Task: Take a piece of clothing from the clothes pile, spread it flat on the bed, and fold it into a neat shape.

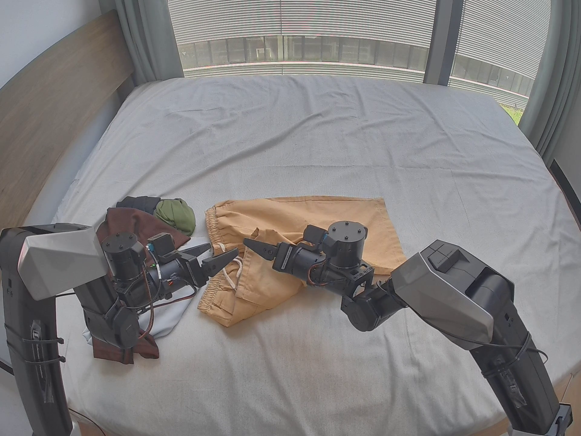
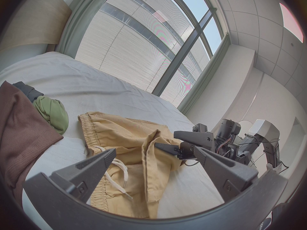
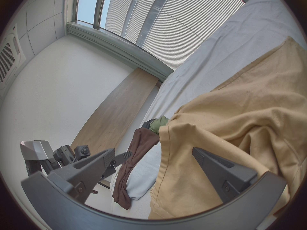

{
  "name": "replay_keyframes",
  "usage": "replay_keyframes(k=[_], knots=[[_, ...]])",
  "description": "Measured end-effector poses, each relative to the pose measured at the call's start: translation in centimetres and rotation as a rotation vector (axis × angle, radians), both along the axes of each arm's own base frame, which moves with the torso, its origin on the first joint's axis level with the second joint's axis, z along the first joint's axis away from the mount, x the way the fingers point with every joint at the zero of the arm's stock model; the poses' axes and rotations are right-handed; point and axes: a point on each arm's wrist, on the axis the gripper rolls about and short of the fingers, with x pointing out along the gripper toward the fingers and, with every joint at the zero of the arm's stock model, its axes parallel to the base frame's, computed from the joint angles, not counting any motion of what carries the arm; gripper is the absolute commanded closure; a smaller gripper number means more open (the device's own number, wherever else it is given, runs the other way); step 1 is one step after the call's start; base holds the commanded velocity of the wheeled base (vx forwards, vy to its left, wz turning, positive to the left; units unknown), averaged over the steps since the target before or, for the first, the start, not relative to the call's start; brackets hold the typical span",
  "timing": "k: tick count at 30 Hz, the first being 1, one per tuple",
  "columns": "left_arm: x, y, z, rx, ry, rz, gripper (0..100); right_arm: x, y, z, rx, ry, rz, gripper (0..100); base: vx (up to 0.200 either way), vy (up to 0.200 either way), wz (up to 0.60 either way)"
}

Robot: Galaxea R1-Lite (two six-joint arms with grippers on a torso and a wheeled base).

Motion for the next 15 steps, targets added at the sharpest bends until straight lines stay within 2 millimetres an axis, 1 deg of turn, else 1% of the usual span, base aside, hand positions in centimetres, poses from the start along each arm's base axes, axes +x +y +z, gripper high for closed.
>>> replay_keyframes(k=[9, 15], knots=[[0.0, 0.1, 0.1, 0.0, 0.0, 0.001, 0, 0.2, 0.3, -1.5, -0.017, 0.021, -0.007, 0, 0.0, 0.0, 0.0], [-0.1, 0.0, 0.1, 0.0, 0.0, 0.0, 0, 0.3, 0.3, -1.5, -0.015, 0.016, -0.038, 0, 0.0, 0.0, 0.0]])
